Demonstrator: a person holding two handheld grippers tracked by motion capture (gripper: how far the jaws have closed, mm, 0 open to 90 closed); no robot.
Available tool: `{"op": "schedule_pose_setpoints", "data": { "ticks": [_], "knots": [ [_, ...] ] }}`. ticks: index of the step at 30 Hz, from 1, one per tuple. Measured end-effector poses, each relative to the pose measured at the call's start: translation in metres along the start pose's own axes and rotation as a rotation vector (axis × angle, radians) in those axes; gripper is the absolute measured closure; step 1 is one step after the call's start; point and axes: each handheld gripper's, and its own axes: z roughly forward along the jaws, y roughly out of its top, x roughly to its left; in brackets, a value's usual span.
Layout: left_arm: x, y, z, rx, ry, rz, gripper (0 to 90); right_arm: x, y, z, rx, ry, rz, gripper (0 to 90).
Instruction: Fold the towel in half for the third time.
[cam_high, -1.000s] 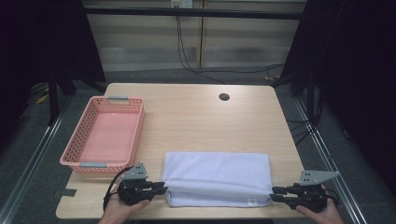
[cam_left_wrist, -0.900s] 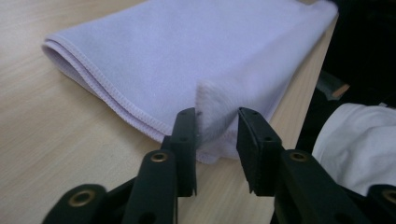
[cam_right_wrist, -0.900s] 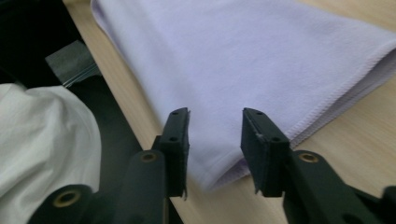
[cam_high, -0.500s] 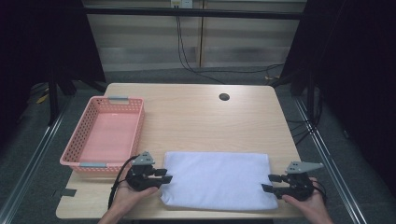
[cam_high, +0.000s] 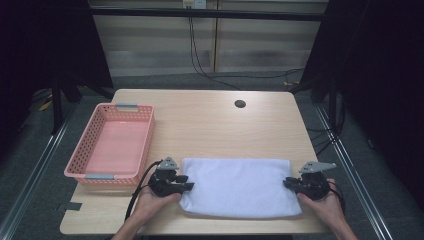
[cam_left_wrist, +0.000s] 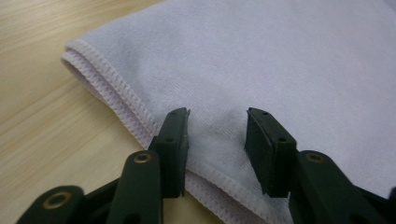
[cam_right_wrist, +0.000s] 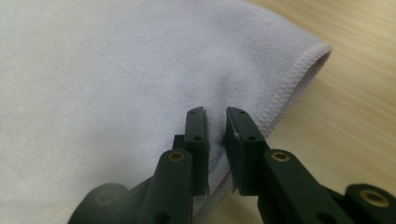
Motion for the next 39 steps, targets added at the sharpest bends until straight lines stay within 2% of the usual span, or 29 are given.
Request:
{"op": "schedule_pose_setpoints", "data": {
  "ticks": [2, 4, 6, 7, 8, 10, 12, 14, 18, 19, 21, 22, 23, 26, 28, 31, 36, 39],
  "knots": [
    [-0.001, 0.004, 0.002, 0.002, -0.003, -0.019, 56.8, -0.005, 0.001, 0.001, -0.002, -0.001, 0.009, 76.5],
    [-0.002, 0.007, -0.001, 0.007, -0.028, -0.028, 50.2, -0.003, 0.000, -0.003, -0.015, 0.019, 0.032, 60.2],
    [-0.002, 0.011, -0.007, 0.007, -0.024, -0.032, 51.7, 0.007, 0.000, -0.010, -0.021, 0.001, 0.031, 52.7],
    [-0.001, 0.012, -0.010, -0.013, -0.023, -0.047, 48.5, 0.015, 0.000, -0.015, -0.020, 0.002, 0.036, 49.6],
    [0.002, 0.013, -0.013, -0.026, -0.023, -0.049, 44.8, 0.024, 0.001, -0.018, -0.033, 0.027, 0.018, 48.8],
    [0.006, 0.017, -0.016, -0.025, -0.009, -0.035, 41.6, 0.045, 0.002, -0.023, -0.057, 0.055, -0.005, 45.8],
    [0.010, 0.021, -0.017, -0.027, -0.007, -0.042, 39.5, 0.067, 0.007, -0.024, -0.067, 0.079, -0.055, 44.0],
    [0.015, 0.026, -0.017, -0.046, 0.007, -0.037, 39.3, 0.088, 0.016, -0.020, -0.083, 0.129, -0.090, 43.1],
    [0.027, 0.037, -0.017, -0.060, 0.014, -0.046, 39.0, 0.125, 0.041, 0.005, -0.071, 0.232, -0.168, 40.5],
    [0.030, 0.039, -0.016, -0.048, 0.016, -0.047, 38.6, 0.132, 0.048, 0.014, -0.064, 0.265, -0.179, 39.2],
    [0.038, 0.045, -0.012, -0.031, 0.054, -0.033, 38.5, 0.146, 0.063, 0.031, -0.050, 0.317, -0.194, 38.4],
    [0.041, 0.047, -0.011, -0.028, 0.046, -0.042, 37.9, 0.152, 0.070, 0.039, -0.049, 0.339, -0.197, 37.7],
    [0.044, 0.048, -0.009, -0.041, 0.064, -0.063, 37.1, 0.156, 0.076, 0.045, -0.049, 0.358, -0.193, 36.5],
    [0.048, 0.048, -0.009, -0.064, 0.050, -0.078, 35.2, 0.173, 0.096, 0.068, -0.048, 0.428, -0.188, 35.6],
    [0.048, 0.045, -0.009, -0.062, 0.060, -0.080, 34.8, 0.184, 0.106, 0.082, -0.025, 0.452, -0.219, 34.6],
    [0.047, 0.042, -0.010, -0.054, 0.061, -0.077, 34.1, 0.200, 0.118, 0.095, -0.025, 0.510, -0.220, 32.3],
    [0.049, 0.037, -0.011, -0.063, 0.064, -0.100, 34.0, 0.219, 0.119, 0.114, -0.011, 0.556, -0.240, 28.3],
    [0.050, 0.035, -0.012, -0.059, 0.072, -0.111, 34.0, 0.225, 0.113, 0.117, -0.006, 0.539, -0.274, 27.5]
  ]
}}
